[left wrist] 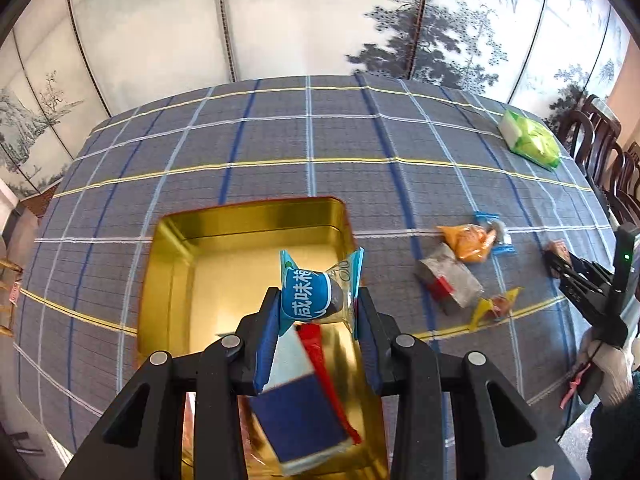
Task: Organize snacks
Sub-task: 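Carry the candy over the tin, lower it and open the left gripper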
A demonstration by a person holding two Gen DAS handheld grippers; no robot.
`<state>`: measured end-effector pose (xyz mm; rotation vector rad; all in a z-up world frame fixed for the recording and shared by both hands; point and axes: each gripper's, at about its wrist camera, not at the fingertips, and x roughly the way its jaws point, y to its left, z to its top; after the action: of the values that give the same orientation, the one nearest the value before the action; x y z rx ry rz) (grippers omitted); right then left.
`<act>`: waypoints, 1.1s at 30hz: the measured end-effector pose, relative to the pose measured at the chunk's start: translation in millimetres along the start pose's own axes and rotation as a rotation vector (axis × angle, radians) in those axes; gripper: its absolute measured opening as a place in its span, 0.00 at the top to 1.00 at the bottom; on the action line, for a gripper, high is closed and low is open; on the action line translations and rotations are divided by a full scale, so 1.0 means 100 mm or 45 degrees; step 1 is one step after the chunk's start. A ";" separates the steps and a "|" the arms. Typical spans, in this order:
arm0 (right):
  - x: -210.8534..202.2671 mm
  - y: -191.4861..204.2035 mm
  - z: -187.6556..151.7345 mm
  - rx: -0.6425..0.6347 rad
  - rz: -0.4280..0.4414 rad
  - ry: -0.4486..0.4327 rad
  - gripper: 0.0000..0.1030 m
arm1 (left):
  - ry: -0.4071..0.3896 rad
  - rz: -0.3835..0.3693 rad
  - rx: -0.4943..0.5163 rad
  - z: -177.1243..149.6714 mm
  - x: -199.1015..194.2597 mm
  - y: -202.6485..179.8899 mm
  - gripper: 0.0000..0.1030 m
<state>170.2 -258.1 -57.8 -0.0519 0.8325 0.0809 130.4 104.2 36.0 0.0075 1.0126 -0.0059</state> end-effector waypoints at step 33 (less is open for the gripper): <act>0.01 0.02 0.01 -0.001 -0.001 0.000 0.68 | 0.233 0.122 -0.112 -0.21 0.73 0.78 0.67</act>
<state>171.0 -256.5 -58.0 -0.0530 0.8325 0.0809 152.5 182.2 -36.9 -0.0240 1.1939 0.1290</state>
